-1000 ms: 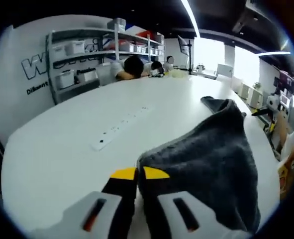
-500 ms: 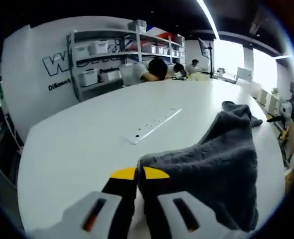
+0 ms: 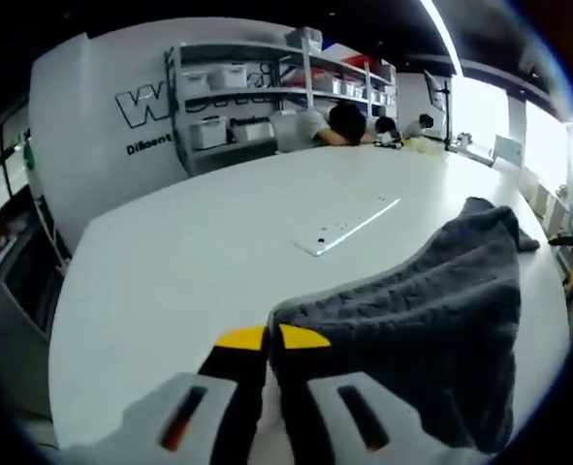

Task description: Fold the towel on the table until its edges align and the towel forms a compact rectangular stack.

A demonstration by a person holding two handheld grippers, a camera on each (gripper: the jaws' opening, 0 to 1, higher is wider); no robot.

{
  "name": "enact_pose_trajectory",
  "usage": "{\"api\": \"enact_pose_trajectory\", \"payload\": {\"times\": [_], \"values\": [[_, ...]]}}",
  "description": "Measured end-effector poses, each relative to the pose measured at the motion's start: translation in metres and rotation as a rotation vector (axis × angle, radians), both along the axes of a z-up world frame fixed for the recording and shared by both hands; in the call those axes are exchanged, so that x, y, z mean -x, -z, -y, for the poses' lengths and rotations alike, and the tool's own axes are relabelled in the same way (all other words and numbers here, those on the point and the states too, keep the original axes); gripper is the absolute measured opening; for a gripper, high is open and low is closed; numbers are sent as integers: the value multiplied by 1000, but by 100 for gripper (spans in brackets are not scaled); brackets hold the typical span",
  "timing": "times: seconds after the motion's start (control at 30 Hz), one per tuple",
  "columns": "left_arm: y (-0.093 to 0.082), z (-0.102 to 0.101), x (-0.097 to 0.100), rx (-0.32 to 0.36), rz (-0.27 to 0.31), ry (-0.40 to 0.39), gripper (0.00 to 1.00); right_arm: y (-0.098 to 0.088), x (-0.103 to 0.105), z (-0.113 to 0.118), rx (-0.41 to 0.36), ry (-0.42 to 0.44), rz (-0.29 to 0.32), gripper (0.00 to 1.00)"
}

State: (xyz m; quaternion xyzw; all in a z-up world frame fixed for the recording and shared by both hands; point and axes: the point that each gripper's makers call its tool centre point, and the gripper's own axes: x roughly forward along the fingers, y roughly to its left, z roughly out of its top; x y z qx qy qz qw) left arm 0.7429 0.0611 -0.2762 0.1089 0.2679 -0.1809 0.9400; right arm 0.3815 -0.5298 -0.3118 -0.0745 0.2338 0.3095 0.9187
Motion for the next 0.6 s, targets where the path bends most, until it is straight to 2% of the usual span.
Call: {"api": "enact_pose_trajectory", "payload": {"times": [0.6], "values": [[31, -10, -10, -25, -54, -30, 5, -1, 0, 3, 14, 13, -12, 98]]}}
